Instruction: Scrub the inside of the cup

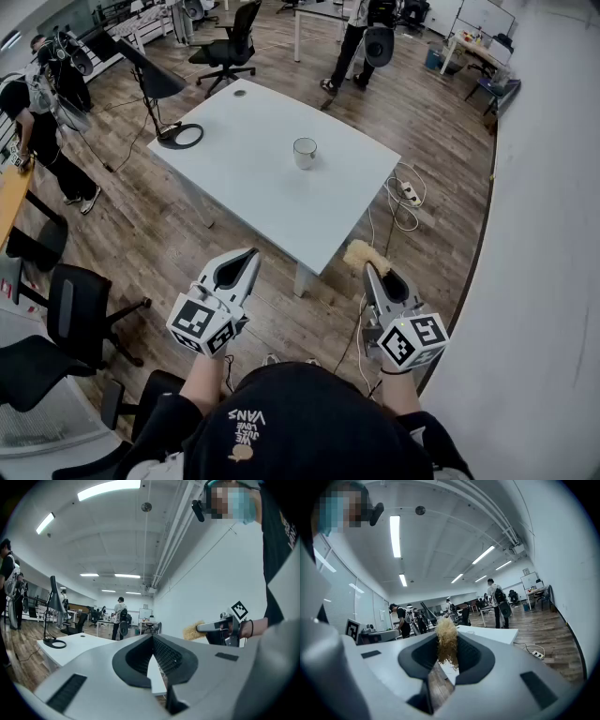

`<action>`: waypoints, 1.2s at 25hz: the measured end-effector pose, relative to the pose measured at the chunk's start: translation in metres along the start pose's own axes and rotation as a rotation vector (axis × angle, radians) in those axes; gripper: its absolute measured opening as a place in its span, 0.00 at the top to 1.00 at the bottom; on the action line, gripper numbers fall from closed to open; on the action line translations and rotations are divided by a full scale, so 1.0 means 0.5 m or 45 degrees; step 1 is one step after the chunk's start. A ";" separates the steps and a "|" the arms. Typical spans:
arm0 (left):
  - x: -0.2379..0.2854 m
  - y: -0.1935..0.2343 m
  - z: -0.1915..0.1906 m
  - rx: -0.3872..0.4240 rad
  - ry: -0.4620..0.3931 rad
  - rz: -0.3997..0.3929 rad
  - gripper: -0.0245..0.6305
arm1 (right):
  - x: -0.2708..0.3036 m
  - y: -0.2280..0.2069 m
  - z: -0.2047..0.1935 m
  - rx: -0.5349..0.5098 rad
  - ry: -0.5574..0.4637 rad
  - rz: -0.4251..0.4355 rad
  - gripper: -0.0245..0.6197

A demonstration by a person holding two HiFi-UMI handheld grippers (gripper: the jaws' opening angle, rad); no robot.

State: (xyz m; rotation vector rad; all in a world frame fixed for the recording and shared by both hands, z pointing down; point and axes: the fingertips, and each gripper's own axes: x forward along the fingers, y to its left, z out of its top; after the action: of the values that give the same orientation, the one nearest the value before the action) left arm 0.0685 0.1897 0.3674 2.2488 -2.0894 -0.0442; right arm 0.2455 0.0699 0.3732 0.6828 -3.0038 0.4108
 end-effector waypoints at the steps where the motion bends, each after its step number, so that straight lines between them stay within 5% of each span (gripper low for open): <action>1: 0.001 0.004 -0.001 -0.005 -0.001 0.000 0.95 | 0.004 0.000 0.000 0.001 0.001 -0.001 0.82; 30: -0.062 0.128 -0.079 -0.091 0.032 -0.063 0.95 | 0.071 0.062 -0.064 0.093 0.028 -0.098 0.82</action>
State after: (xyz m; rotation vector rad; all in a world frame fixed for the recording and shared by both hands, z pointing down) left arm 0.0052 0.2172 0.4105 2.2476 -1.9868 -0.0907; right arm 0.1996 0.0901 0.3994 0.7915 -2.9432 0.5222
